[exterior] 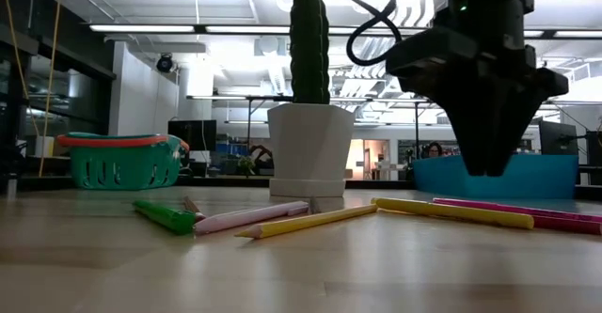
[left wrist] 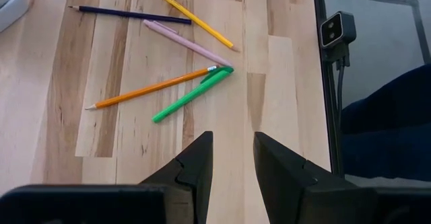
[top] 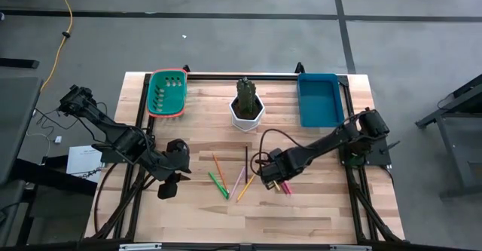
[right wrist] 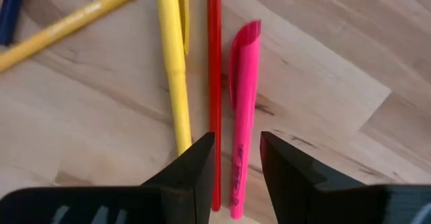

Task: Sort pens & pencils
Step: Put the pink pen into the blue bin

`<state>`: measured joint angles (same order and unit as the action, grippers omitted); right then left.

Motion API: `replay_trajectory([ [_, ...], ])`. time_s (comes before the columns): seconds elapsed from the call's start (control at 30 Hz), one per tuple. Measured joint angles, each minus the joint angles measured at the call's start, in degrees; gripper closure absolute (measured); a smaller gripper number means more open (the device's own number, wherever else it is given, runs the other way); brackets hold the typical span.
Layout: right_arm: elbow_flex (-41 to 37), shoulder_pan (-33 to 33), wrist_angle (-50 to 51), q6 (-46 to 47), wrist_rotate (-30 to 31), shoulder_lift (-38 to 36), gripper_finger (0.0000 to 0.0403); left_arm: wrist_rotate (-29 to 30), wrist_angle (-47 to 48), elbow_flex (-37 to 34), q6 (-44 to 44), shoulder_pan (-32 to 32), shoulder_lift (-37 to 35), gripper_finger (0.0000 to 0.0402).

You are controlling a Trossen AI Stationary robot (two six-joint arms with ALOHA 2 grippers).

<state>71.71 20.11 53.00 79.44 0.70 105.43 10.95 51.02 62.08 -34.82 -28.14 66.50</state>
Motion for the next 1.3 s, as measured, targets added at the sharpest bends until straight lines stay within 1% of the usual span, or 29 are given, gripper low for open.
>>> replay_trajectory([
  [0.2, -1.30, -1.58, -1.17, -0.39, -0.05, -0.02, 0.0293, 0.01, 0.02, -0.01, -0.01, 0.00, 0.00, 0.0305],
  [1.07, -1.35, -0.50, -1.80, -0.88, -1.78, 3.04, 0.0293, 0.01, 0.13, 0.00, -0.14, 0.00, 0.02, 0.0305],
  [1.3, -1.35, -0.50, -0.42, -1.03, -2.02, 3.58, 0.0293, 0.01, 0.09, 0.00, -0.16, 0.00, 0.01, 0.0305],
])
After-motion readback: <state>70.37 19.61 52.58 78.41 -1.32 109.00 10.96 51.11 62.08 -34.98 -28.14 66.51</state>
